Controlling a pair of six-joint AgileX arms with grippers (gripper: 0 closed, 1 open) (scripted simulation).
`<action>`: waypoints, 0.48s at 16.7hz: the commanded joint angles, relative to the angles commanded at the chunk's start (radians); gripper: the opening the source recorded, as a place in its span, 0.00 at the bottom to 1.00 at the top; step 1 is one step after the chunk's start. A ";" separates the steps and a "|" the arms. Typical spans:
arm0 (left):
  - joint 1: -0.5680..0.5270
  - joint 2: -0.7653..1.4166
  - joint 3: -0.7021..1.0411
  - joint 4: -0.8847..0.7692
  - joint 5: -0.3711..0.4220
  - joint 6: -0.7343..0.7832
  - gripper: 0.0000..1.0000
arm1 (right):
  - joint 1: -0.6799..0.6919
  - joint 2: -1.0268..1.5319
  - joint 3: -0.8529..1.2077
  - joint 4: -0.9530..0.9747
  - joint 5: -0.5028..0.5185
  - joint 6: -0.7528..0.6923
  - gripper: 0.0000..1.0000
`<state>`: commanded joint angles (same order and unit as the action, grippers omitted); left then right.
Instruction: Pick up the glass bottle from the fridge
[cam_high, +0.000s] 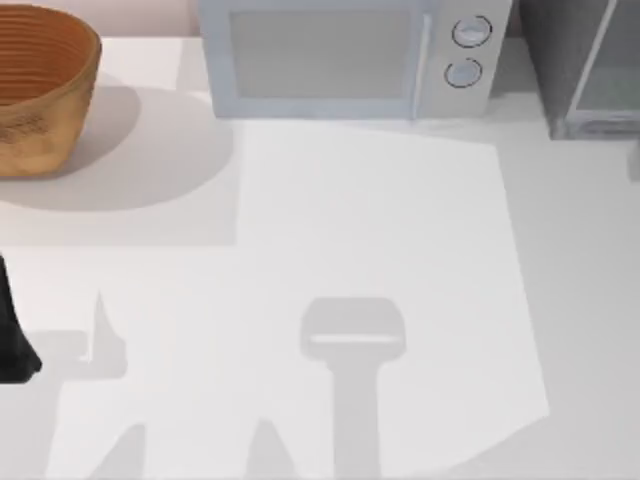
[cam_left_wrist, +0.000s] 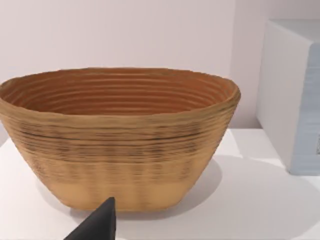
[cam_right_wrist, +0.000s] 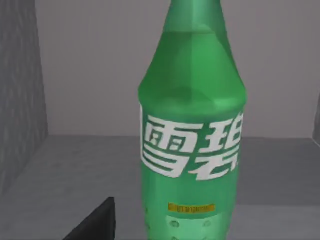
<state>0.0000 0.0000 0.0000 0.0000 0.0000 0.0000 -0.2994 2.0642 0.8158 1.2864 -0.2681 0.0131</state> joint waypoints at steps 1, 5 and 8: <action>0.000 0.000 0.000 0.000 0.000 0.000 1.00 | 0.022 0.019 0.040 -0.029 0.023 -0.001 1.00; 0.000 0.000 0.000 0.000 0.000 0.000 1.00 | 0.061 0.051 0.095 -0.078 0.065 -0.002 1.00; 0.000 0.000 0.000 0.000 0.000 0.000 1.00 | 0.057 0.045 0.091 -0.075 0.062 -0.002 1.00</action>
<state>0.0000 0.0000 0.0000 0.0000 0.0000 0.0000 -0.2426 2.1096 0.9070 1.2111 -0.2059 0.0111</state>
